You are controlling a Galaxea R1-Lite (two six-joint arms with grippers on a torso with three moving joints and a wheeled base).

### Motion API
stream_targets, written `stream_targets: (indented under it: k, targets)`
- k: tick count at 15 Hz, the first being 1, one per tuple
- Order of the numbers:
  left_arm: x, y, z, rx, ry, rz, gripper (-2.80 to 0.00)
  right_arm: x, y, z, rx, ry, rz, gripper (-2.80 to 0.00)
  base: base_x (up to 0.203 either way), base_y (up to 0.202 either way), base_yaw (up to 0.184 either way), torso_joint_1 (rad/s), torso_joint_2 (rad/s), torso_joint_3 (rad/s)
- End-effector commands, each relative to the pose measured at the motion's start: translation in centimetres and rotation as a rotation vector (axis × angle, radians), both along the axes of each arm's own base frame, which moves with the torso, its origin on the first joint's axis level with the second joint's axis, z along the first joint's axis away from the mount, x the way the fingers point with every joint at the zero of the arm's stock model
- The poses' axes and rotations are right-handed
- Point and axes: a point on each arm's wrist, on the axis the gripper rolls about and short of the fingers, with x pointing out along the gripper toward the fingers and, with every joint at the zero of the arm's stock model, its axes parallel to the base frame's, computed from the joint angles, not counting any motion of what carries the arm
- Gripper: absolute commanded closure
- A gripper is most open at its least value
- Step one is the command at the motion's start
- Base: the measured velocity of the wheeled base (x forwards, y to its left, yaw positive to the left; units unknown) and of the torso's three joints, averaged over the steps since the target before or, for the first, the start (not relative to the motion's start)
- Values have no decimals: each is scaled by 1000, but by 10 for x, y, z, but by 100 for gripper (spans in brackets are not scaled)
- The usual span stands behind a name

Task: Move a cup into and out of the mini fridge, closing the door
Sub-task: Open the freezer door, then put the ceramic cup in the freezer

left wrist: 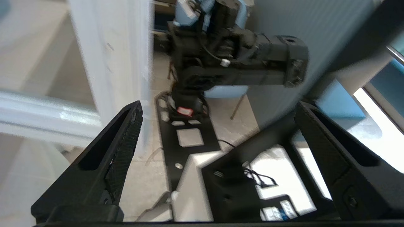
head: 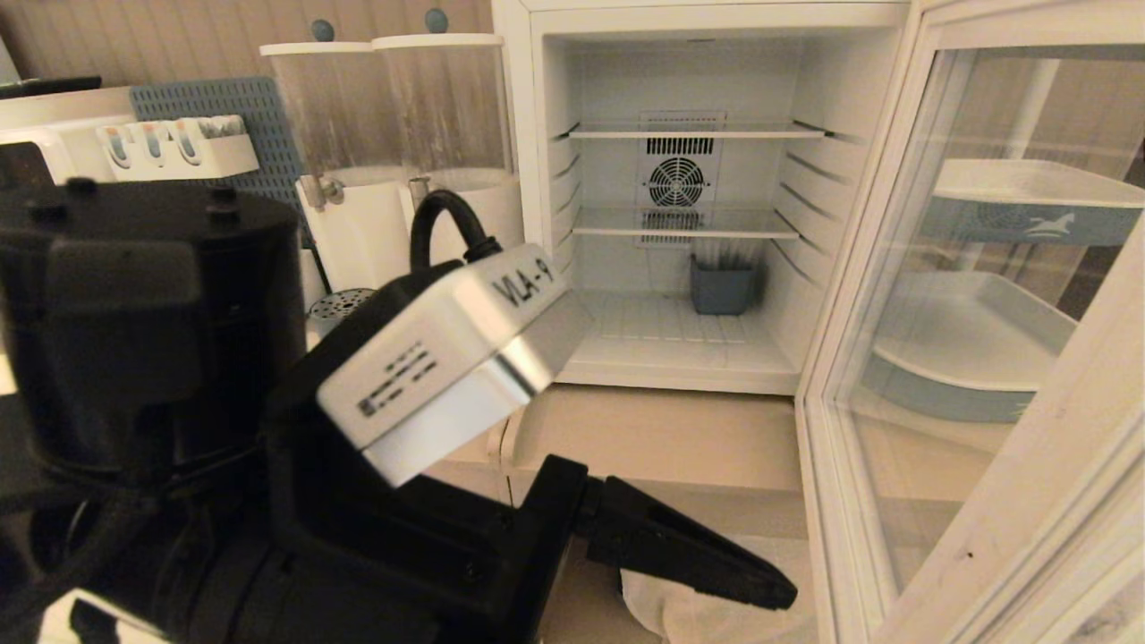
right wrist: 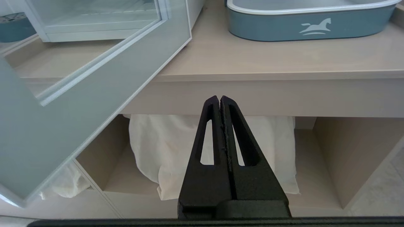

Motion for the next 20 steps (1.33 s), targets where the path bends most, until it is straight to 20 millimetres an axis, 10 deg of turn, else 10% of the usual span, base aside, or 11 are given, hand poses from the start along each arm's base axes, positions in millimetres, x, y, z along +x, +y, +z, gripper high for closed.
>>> stream_targets:
  k: [1,19,20]
  targets:
    - [-9,9,4,-16,-11,-3,-280,0,0,0,0,1,0,0,0,0,0,0,0,0]
    - [-45,130,6,71,150,566,-280,0,0,0,0,4,0,0,0,0,0,0,0,0]
    - [-51,147,1,50,152,690,0,0,0,0,0,4,0,0,0,0,0,0,0,0]
